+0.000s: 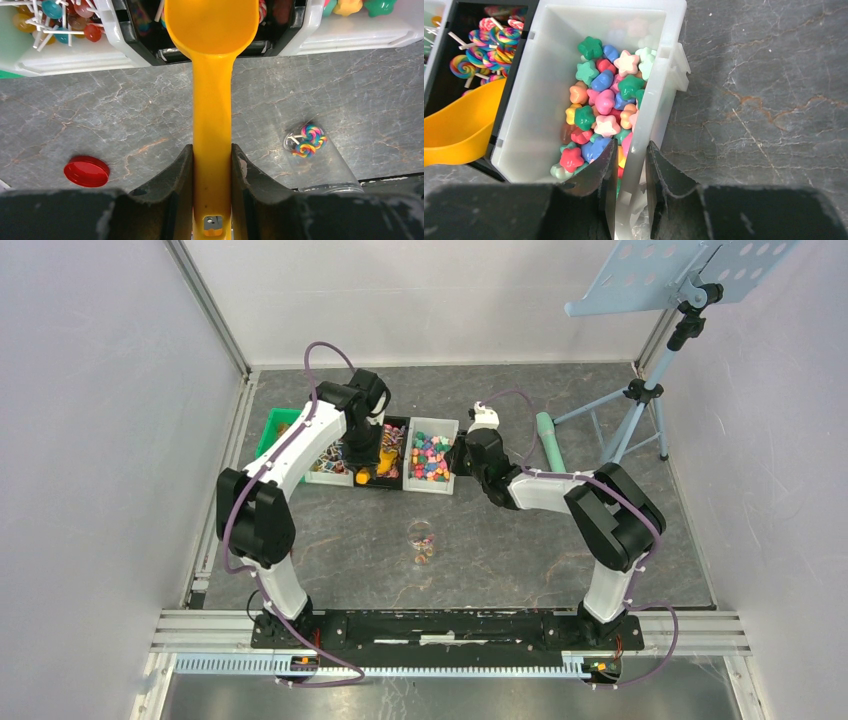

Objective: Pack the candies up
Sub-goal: Scoop the fake candies from the storage box.

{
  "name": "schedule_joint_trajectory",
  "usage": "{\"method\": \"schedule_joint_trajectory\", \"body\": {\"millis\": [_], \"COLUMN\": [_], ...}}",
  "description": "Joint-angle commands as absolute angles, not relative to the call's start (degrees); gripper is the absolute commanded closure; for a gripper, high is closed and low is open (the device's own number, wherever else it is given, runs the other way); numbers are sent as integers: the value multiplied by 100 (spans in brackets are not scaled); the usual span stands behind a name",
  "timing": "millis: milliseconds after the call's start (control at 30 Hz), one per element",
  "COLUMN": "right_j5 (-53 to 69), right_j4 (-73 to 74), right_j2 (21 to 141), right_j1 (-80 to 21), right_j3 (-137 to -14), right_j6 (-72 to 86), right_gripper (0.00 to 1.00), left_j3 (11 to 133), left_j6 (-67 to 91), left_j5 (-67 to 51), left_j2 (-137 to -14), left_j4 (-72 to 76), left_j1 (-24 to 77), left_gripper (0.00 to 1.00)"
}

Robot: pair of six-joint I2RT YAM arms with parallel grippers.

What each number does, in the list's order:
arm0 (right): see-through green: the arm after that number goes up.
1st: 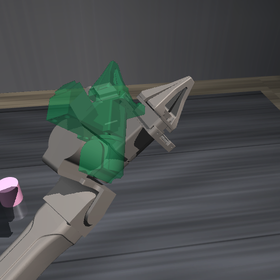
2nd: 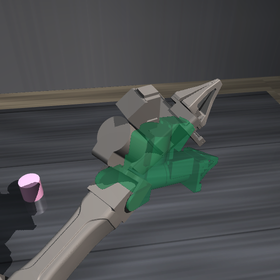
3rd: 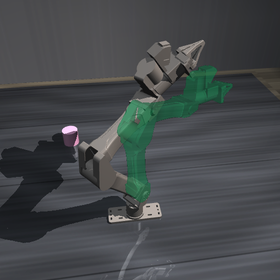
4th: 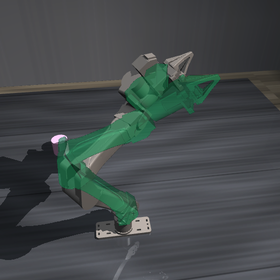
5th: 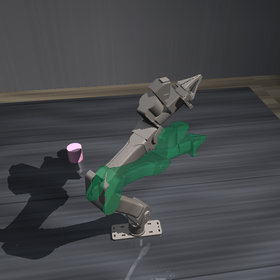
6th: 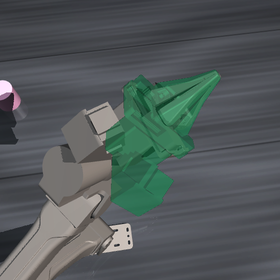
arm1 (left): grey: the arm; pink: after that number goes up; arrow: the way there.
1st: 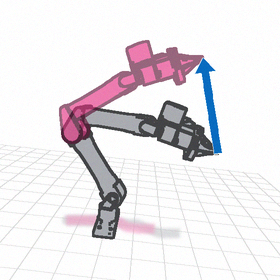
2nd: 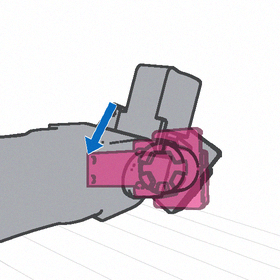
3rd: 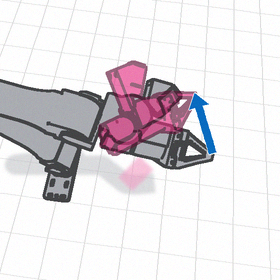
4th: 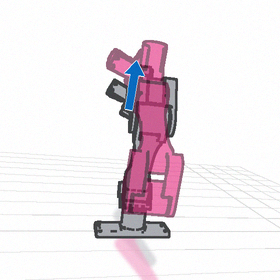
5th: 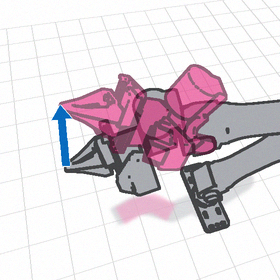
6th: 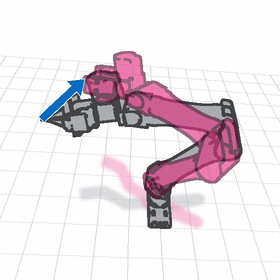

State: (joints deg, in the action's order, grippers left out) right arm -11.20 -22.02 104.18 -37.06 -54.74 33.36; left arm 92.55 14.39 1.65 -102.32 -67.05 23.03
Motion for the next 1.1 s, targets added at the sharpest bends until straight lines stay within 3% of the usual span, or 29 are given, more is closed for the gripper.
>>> {"method": "schedule_joint_trajectory", "body": {"millis": [0, 633, 1067], "right_j5": [-497, -60, -84], "right_j4": [-2475, -3217, -3173], "right_j2": [10150, 10151, 9997], "right_j1": [-3841, -3841, -3841], "right_j3": [-5175, -4854, -4851], "right_j6": [3617, 3747, 3567], "right_gripper": [100, 100, 100], "left_j3": [9045, 7690, 9071], "left_j6": [1822, 2012, 1384], "left_j5": [330, 460, 898], "left_j2": [-10088, -9545, -9846], "left_j4": [-5799, -4865, -6441], "left_j1": [2249, 2238, 2226], "left_gripper": [98, 98, 98]}}
